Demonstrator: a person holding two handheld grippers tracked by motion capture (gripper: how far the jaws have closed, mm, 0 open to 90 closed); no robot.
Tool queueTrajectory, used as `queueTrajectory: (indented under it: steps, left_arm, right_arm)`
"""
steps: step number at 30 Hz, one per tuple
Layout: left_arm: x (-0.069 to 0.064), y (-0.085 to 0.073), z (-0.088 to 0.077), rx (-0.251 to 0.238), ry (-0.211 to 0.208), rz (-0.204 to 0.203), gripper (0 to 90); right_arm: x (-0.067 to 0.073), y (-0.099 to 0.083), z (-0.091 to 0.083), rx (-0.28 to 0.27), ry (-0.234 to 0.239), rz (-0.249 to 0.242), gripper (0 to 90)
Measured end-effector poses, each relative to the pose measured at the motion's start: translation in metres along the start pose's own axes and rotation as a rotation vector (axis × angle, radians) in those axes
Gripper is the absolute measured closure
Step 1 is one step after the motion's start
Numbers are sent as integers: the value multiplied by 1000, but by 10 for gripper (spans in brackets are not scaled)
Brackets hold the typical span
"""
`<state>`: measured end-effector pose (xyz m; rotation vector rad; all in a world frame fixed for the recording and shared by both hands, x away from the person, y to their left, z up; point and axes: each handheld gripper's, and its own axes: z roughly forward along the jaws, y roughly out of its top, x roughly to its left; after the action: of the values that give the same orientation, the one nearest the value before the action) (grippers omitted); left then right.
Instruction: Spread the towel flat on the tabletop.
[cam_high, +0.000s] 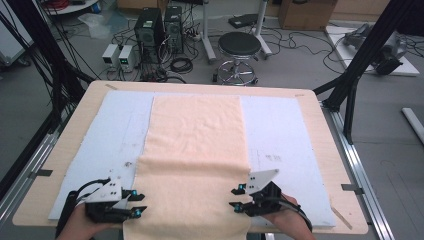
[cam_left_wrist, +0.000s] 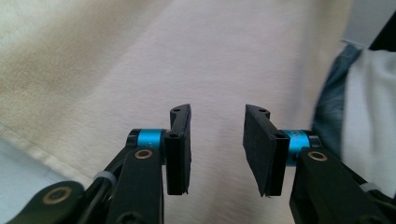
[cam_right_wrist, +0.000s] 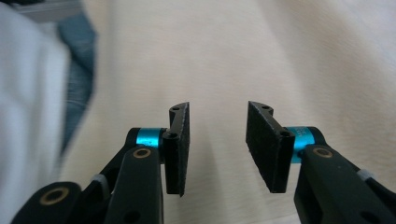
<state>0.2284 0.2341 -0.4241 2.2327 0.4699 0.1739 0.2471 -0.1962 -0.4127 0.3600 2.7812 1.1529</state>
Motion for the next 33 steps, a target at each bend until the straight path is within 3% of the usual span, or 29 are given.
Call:
queueTrajectory:
  steps: [4,5,7,10,14,18,21,23,26,28,30,31,33]
  left_arm:
    - [22,-2,16,44,-19,-23,571]
    - [24,-4,17,25,-21,-19,604]
    - [25,-8,16,7,-35,-30,780]
    - [22,-9,14,7,-41,-42,858]
    - [8,-10,3,21,-80,-14,868]
    - [-11,-16,-17,-6,-112,-1,866]
    - [-18,-20,-25,-25,-98,-3,785]
    - [-16,-19,-24,-27,-77,-12,700]
    - [-7,-16,-16,-28,-62,-22,632]
    - [-1,-14,-9,-11,-55,-17,602]
    - [4,-15,-1,23,-51,-17,595]
    - [6,-17,3,37,-56,-13,609]
    - [6,-20,1,18,-47,-11,677]
  right_arm:
    - [-23,-7,17,44,-15,51,642]
    - [-26,-10,21,67,4,72,672]
    - [-27,-13,20,33,20,87,792]
    - [-22,-12,20,42,31,58,858]
    - [-10,-9,16,43,72,46,860]
    - [12,-8,4,-2,113,20,832]
    - [22,-6,-8,-23,86,5,738]
    - [20,-7,-10,-8,48,13,685]
    - [11,-9,-3,23,73,26,630]
    - [7,-13,4,58,66,10,608]
    - [1,-20,8,66,91,29,608]
    - [0,-24,8,43,94,35,623]
    - [0,-29,5,31,87,39,682]
